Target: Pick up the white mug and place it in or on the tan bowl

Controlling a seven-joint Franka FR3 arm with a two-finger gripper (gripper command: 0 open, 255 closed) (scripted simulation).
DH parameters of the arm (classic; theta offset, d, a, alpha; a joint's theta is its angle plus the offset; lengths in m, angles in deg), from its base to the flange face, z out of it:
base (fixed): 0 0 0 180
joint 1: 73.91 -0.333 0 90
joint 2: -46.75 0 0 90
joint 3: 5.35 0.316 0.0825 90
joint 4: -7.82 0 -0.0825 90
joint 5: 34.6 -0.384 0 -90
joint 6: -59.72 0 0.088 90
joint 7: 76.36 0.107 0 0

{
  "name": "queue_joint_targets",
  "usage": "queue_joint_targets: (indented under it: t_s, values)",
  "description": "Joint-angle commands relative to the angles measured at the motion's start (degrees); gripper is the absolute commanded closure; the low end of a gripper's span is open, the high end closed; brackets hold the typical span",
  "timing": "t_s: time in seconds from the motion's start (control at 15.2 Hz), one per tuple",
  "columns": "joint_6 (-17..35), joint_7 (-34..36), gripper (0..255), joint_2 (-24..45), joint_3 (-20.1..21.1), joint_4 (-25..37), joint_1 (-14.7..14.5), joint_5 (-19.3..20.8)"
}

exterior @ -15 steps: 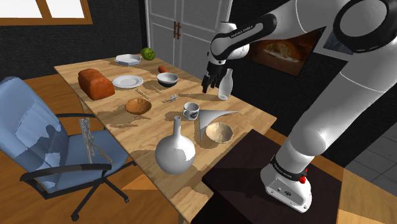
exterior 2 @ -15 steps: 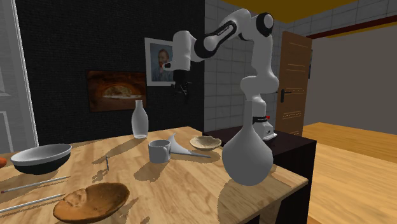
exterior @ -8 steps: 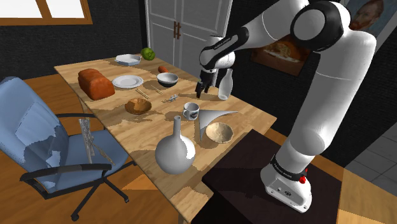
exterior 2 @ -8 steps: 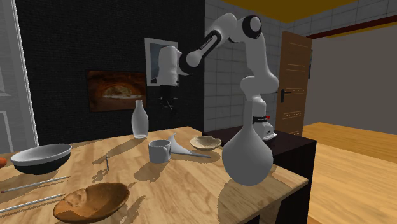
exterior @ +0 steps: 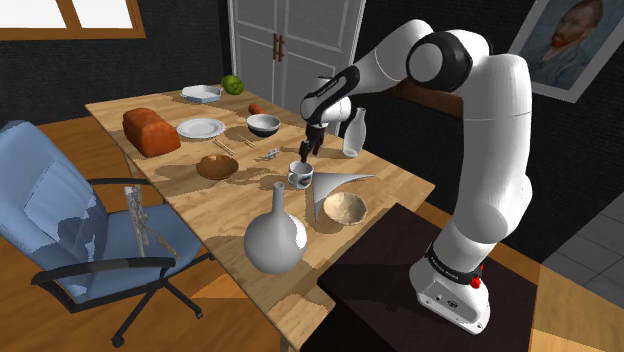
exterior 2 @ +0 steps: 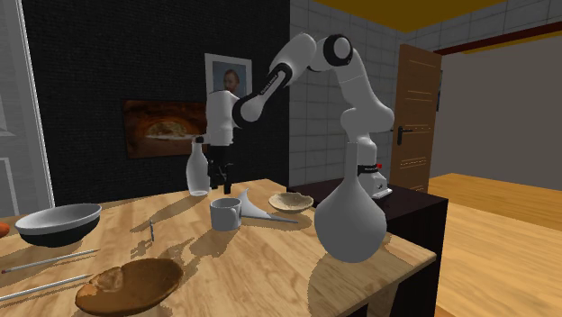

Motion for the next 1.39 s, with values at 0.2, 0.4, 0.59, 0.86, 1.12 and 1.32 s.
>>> queue_joint_targets:
  t_s: [0.2,0.4,0.59,0.86,1.12,1.32]
  values:
    - [2.01,-0.59,0,4.03,0.41,1.96,0.39,-0.56]
    - [3.83,-0.83,0,6.21,0.72,2.33,0.51,-0.93]
    - [3.83,-0.83,0,6.21,0.72,2.33,0.51,-0.93]
    - [3.83,-0.83,0,6.21,0.72,2.33,0.51,-0.93]
    - [3.82,-0.83,255,6.21,0.72,2.32,0.51,-0.93]
    - [3.82,-0.82,255,6.21,0.72,2.33,0.51,-0.93]
